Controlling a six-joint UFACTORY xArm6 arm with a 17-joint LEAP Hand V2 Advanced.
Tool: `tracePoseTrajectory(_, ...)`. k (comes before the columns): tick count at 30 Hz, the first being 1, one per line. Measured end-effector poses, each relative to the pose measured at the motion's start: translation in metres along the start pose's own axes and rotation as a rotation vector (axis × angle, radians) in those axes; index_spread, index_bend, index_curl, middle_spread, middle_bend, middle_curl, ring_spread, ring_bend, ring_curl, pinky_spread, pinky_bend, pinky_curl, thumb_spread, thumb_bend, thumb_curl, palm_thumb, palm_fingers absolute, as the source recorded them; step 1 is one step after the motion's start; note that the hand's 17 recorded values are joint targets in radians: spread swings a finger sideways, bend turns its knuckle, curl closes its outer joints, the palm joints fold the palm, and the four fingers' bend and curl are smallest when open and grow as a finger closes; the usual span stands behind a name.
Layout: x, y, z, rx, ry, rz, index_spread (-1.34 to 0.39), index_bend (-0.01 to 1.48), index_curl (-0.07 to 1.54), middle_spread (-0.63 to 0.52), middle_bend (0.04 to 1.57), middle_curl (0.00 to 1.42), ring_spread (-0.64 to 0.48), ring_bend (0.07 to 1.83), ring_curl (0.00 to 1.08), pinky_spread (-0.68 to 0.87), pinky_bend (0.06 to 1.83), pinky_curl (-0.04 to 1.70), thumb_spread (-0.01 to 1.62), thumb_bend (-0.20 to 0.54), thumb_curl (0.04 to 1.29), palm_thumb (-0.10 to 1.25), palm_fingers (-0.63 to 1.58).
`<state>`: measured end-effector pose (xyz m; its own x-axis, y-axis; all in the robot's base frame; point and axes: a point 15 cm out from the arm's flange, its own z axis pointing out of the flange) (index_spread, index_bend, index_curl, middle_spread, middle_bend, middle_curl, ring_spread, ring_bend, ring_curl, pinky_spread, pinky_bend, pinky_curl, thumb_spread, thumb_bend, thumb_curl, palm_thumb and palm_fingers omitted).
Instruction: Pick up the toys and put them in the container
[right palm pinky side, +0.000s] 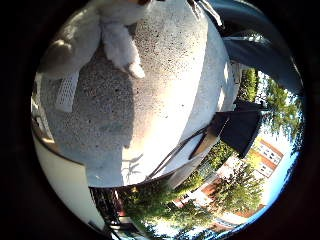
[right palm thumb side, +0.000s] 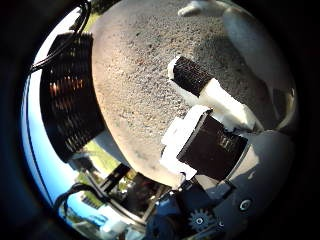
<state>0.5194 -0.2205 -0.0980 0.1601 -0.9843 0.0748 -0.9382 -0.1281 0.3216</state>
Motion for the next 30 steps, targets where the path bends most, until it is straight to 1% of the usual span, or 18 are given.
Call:
tracePoseTrajectory(1, 0.004, 0.003, 0.001, -0.002, -0.003, 0.009, -0.31, 0.17, 0.29, -0.06, 0.76, 0.59, 0.15, 1.11, 0.54, 0.48, 1.02, 0.56, 1.15, 0.044, 0.39, 0.69, 1.17)
tracePoseTrajectory(2, 0.005, 0.004, 0.002, -0.001, -0.007, 0.015, -0.37, 0.18, 0.29, -0.09, 0.86, 0.65, 0.10, 1.18, 0.59, 0.45, 1.10, 0.61, 1.12, 0.087, 0.43, 0.82, 1.13)
tracePoseTrajectory(5, 0.016, 0.010, 0.005, 0.005, -0.024, 0.046, -0.46, 0.22, 0.30, -0.12, 0.98, 0.73, 0.04, 1.26, 0.64, 0.40, 1.22, 0.68, 1.07, 0.111, 0.48, 0.94, 1.11)
tracePoseTrajectory(6, 0.025, 0.015, 0.006, 0.008, -0.036, 0.069, -0.50, 0.24, 0.30, -0.13, 1.02, 0.76, 0.02, 1.27, 0.66, 0.38, 1.26, 0.71, 1.06, 0.112, 0.50, 0.97, 1.10)
tracePoseTrajectory(8, 0.042, 0.026, 0.006, 0.016, -0.065, 0.121, -0.57, 0.29, 0.32, -0.15, 1.08, 0.80, -0.02, 1.29, 0.69, 0.35, 1.32, 0.75, 1.05, 0.098, 0.54, 0.98, 1.08)
tracePoseTrajectory(10, 0.057, 0.031, -0.016, 0.046, -0.080, 0.157, -0.63, 0.33, 0.33, -0.16, 1.12, 0.84, -0.04, 1.31, 0.71, 0.32, 1.36, 0.77, 1.05, 0.087, 0.56, 0.98, 1.06)
tracePoseTrajectory(12, 0.063, 0.039, -0.041, 0.056, -0.093, 0.162, -0.69, 0.37, 0.35, -0.16, 1.15, 0.87, -0.06, 1.32, 0.73, 0.29, 1.39, 0.80, 1.05, 0.075, 0.59, 0.99, 1.03)
tracePoseTrajectory(14, 0.055, 0.048, -0.059, 0.033, -0.115, 0.139, -0.75, 0.41, 0.38, -0.17, 1.17, 0.90, -0.08, 1.34, 0.75, 0.27, 1.41, 0.82, 1.06, 0.061, 0.62, 0.98, 1.00)
tracePoseTrajectory(18, 0.021, 0.077, -0.100, -0.029, -0.207, 0.090, -0.86, 0.46, 0.44, -0.17, 1.21, 0.94, -0.10, 1.38, 0.79, 0.23, 1.45, 0.86, 1.07, 0.038, 0.67, 0.98, 0.94)
tracePoseTrajectory(23, -0.033, 0.122, -0.172, -0.055, -0.308, -0.022, -0.97, 0.51, 0.53, -0.18, 1.25, 0.99, -0.12, 1.42, 0.82, 0.20, 1.49, 0.89, 1.09, 0.017, 0.72, 0.98, 0.89)
tracePoseTrajectory(28, -0.111, 0.156, -0.253, 0.012, -0.282, -0.165, -1.05, 0.51, 0.63, -0.18, 1.28, 1.01, -0.12, 1.46, 0.84, 0.18, 1.53, 0.90, 1.11, -0.008, 0.76, 0.97, 0.83)
tracePoseTrajectory(30, -0.147, 0.166, -0.269, 0.026, -0.262, -0.227, -1.08, 0.51, 0.68, -0.18, 1.29, 1.02, -0.13, 1.47, 0.85, 0.17, 1.54, 0.91, 1.11, -0.013, 0.78, 0.96, 0.81)
